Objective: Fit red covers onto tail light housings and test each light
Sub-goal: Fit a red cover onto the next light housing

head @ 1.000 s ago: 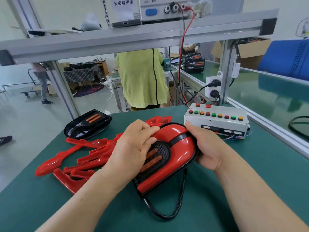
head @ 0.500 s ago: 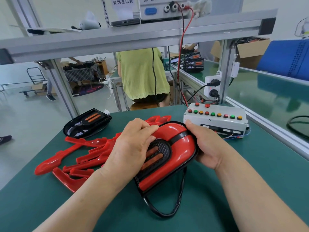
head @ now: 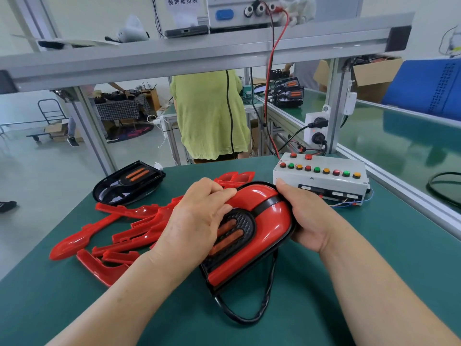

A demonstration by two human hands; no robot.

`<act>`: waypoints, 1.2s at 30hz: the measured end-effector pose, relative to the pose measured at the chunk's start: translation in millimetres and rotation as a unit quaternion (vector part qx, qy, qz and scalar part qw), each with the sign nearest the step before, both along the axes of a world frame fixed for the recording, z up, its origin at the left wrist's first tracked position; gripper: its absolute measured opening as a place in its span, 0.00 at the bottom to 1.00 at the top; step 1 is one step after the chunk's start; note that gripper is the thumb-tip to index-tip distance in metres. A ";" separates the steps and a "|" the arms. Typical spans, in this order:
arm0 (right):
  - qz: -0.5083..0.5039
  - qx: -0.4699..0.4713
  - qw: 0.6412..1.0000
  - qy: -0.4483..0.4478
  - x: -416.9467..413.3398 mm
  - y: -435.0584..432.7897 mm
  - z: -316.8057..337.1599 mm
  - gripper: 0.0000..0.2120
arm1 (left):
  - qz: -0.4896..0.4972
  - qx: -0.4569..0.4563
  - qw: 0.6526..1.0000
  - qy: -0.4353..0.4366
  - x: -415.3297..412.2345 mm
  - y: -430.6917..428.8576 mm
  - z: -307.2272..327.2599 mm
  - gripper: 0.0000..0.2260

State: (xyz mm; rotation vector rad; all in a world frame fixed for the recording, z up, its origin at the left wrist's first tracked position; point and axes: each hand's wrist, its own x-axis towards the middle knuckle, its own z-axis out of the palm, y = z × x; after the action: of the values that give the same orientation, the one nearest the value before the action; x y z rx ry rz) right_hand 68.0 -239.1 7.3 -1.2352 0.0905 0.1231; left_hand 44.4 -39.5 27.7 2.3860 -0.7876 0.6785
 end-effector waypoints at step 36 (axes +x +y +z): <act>0.056 0.018 0.998 0.022 -2.9 -5.2 1.5 0.16 | -0.018 -0.056 0.998 0.012 4.2 1.5 -5.2 0.15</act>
State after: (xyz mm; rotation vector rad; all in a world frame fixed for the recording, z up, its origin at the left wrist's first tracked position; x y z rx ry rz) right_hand 65.1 -244.2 8.8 -1.2012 0.0566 0.2494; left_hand 48.5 -38.0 22.5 2.2696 -0.7613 0.6599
